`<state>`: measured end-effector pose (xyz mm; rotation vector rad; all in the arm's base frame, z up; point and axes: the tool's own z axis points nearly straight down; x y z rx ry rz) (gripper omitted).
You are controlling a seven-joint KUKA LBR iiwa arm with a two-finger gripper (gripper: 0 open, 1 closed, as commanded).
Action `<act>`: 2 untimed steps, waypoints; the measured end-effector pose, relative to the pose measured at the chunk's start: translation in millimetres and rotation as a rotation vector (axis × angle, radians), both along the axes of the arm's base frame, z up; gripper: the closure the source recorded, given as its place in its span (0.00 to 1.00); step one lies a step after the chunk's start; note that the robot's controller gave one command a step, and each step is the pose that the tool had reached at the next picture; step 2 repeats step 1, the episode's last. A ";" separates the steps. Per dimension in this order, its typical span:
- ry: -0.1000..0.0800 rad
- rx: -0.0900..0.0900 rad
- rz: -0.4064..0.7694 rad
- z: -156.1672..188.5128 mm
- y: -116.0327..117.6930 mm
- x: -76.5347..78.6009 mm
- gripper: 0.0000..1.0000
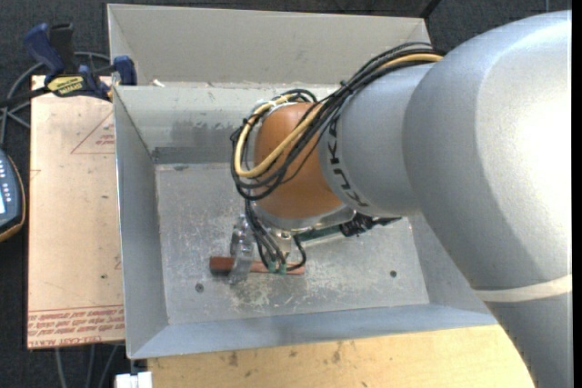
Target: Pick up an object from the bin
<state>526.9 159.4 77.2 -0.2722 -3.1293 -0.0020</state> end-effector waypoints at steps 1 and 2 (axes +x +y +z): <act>-0.009 0.002 0.050 152.9 13.6 -16.4 1.00; -0.009 0.002 0.050 152.9 13.6 -16.4 1.00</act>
Offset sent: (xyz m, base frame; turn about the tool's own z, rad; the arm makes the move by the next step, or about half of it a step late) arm -0.0181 0.0120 0.1491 -0.0480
